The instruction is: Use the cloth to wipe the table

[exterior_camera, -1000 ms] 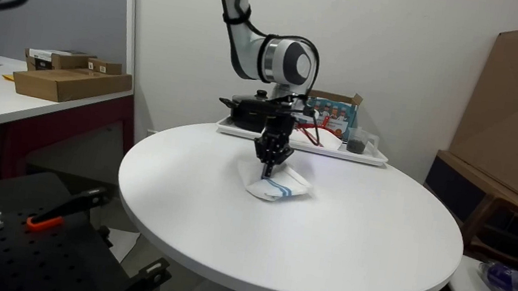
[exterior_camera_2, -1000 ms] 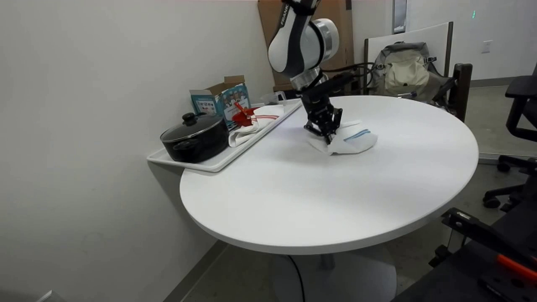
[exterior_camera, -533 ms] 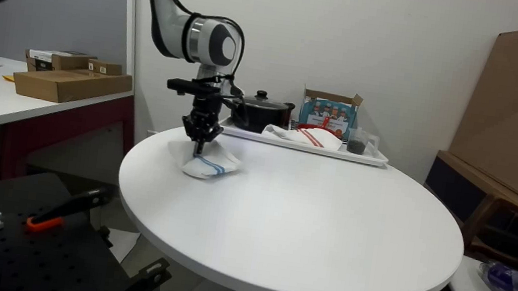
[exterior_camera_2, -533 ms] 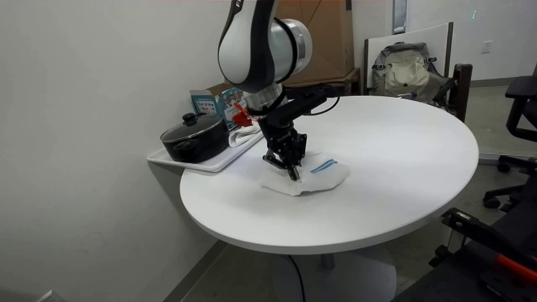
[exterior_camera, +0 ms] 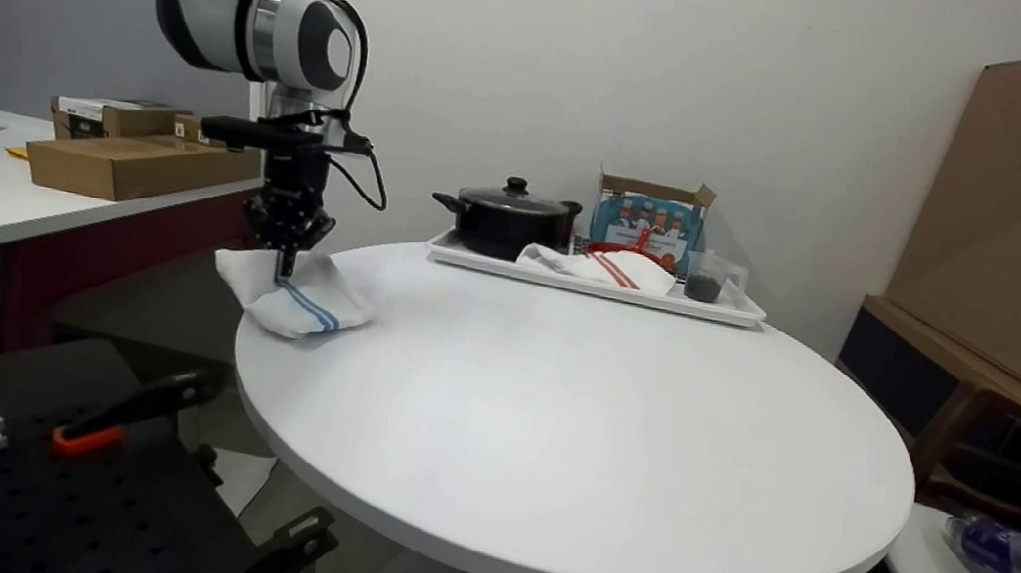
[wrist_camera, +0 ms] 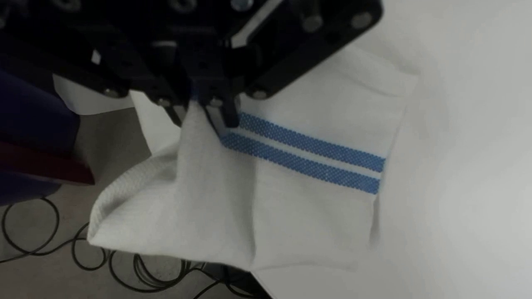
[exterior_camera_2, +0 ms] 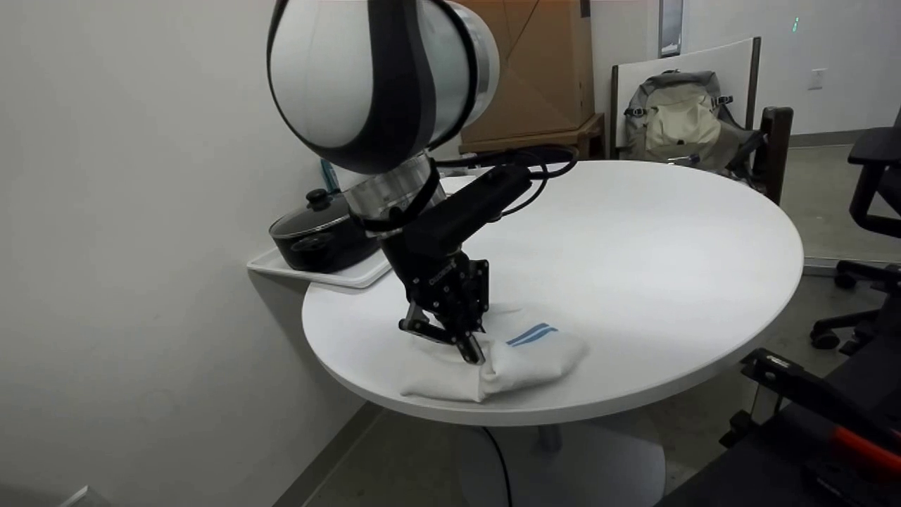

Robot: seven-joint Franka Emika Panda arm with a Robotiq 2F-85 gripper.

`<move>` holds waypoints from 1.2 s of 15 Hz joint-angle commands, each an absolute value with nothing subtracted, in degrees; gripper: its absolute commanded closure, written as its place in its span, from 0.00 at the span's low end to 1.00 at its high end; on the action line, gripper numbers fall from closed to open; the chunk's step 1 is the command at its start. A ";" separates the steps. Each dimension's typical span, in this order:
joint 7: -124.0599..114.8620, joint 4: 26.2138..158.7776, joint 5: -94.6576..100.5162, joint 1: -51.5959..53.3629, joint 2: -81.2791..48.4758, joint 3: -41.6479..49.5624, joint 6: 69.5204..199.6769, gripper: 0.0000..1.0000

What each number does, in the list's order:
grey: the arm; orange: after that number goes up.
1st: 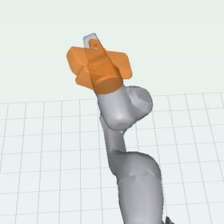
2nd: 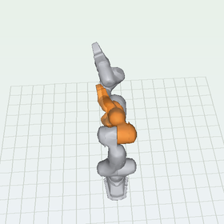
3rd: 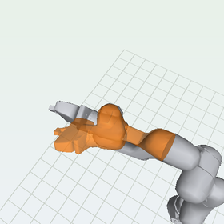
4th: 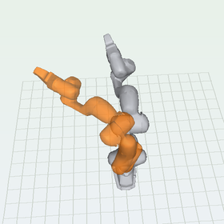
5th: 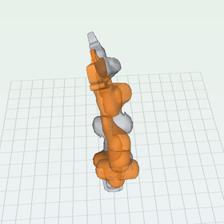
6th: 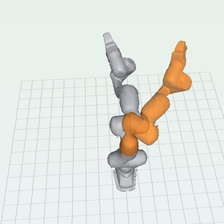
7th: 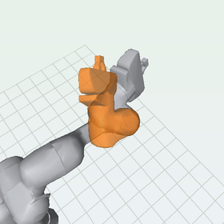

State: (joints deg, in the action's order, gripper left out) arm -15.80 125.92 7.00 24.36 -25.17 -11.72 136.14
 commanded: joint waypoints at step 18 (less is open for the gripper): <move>-20.05 113.91 8.49 5.20 -35.20 9.14 131.31 0.98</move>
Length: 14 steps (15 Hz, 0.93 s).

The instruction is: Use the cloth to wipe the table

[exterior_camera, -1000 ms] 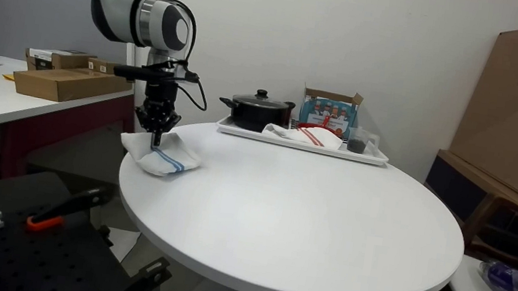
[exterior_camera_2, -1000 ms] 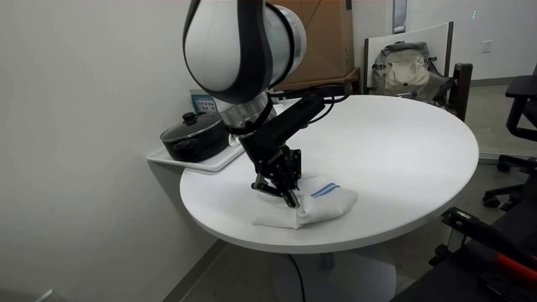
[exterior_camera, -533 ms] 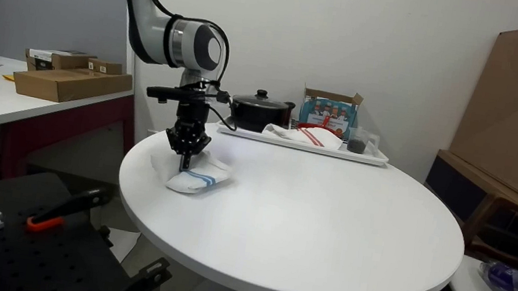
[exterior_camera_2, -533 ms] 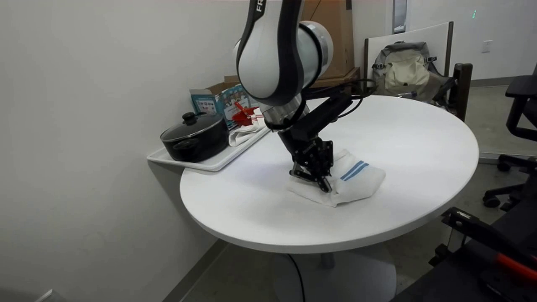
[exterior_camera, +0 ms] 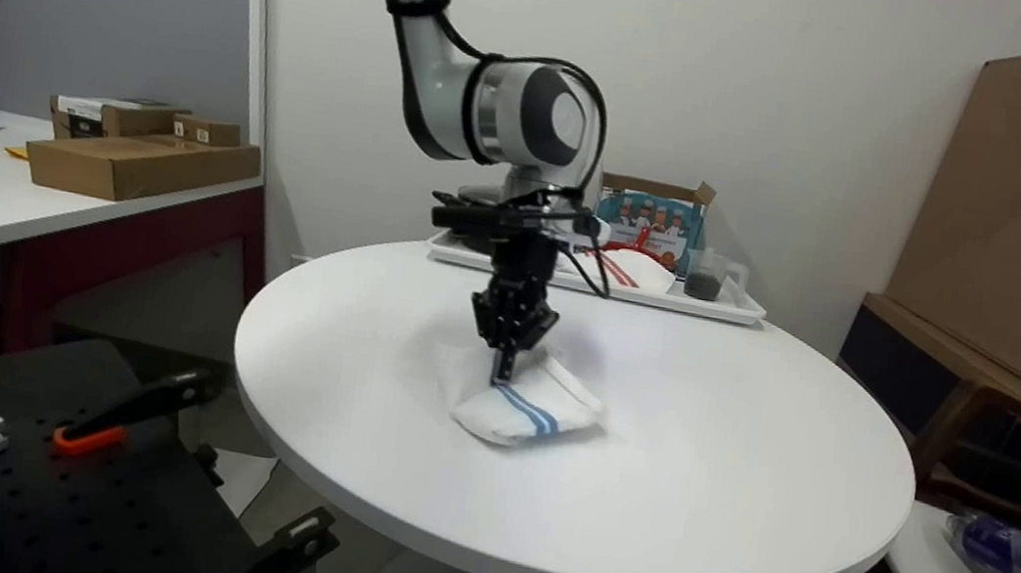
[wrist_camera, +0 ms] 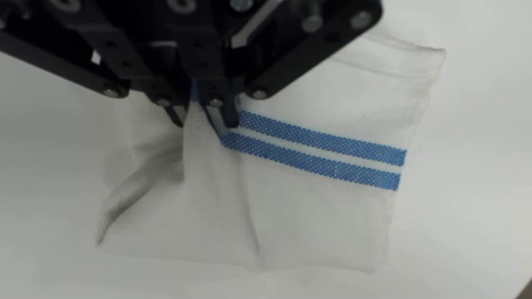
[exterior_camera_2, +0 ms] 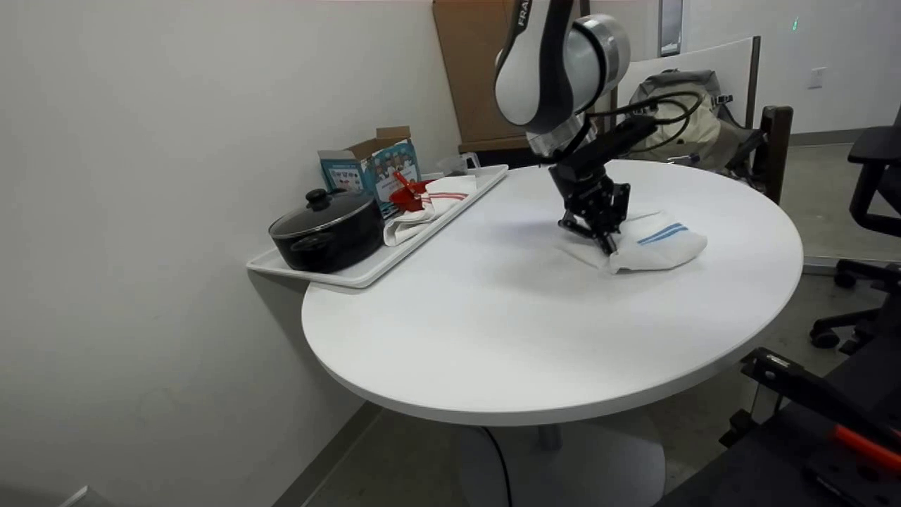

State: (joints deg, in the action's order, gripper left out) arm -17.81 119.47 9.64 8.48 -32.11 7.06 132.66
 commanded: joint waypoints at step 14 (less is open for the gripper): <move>-16.95 118.41 9.76 11.14 -30.73 0.46 132.89 0.98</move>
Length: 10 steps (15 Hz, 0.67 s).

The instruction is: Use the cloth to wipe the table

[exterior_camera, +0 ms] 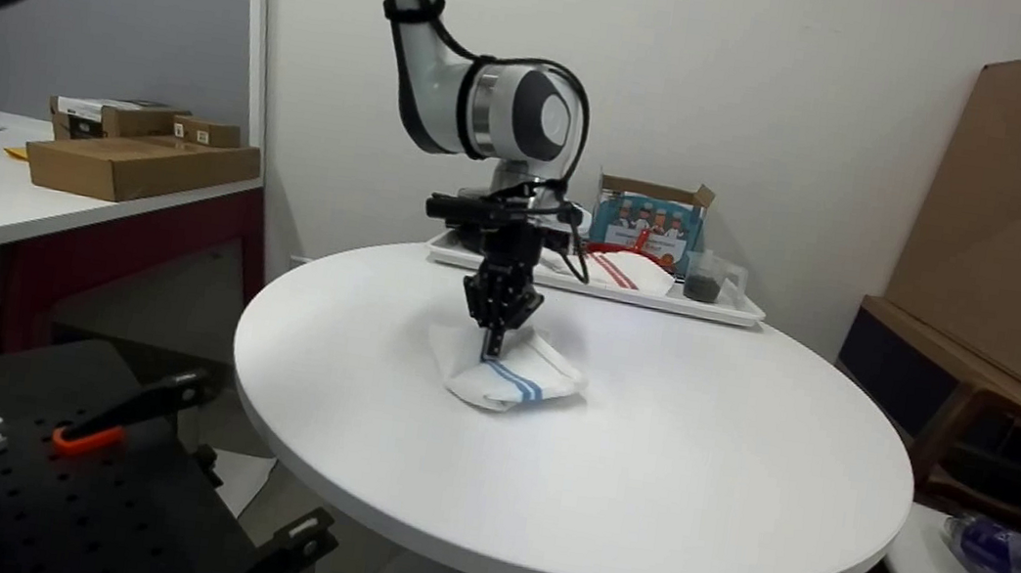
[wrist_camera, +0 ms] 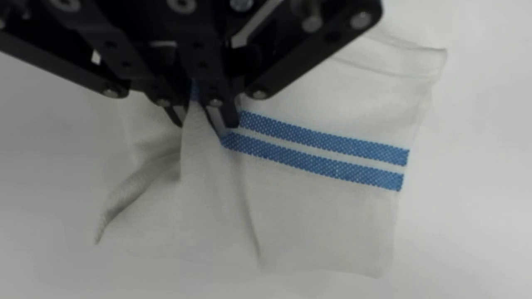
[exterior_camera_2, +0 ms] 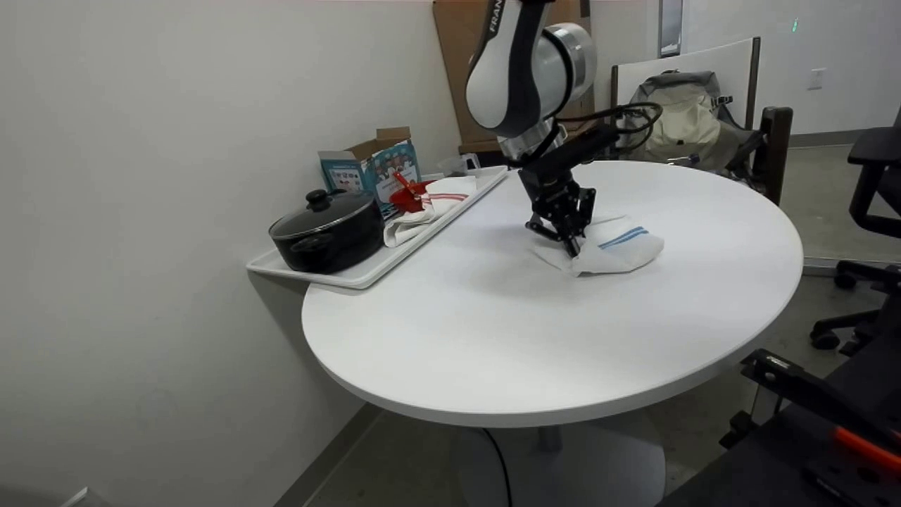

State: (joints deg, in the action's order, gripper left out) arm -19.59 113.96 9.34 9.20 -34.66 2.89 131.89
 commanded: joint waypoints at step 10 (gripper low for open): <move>-6.97 118.66 10.24 10.94 -26.39 -2.75 125.87 0.27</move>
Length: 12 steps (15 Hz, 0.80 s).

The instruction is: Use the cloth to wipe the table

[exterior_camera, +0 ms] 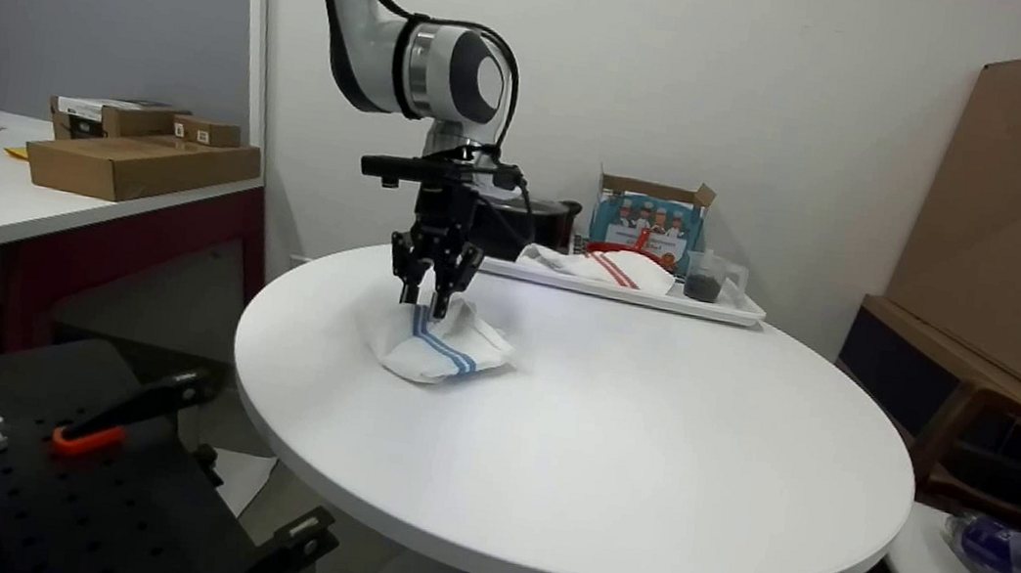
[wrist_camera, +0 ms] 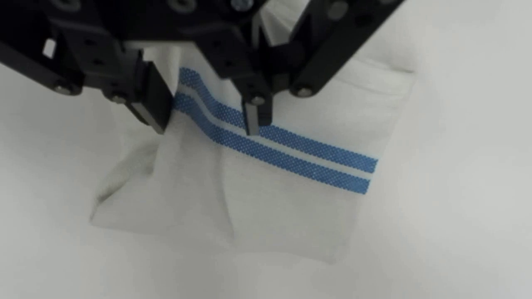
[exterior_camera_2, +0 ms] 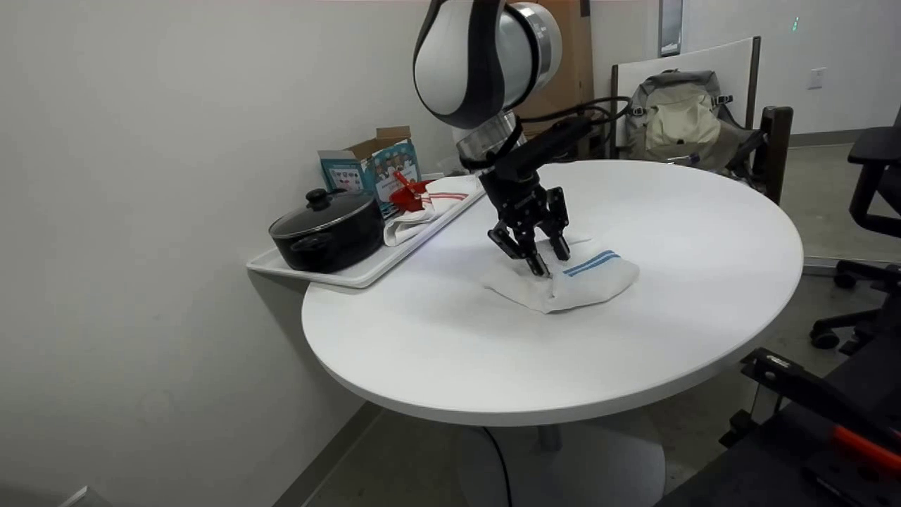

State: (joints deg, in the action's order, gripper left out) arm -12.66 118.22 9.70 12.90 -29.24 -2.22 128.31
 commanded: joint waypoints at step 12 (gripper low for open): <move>-12.16 123.22 8.87 8.02 -7.67 -2.17 119.84 0.00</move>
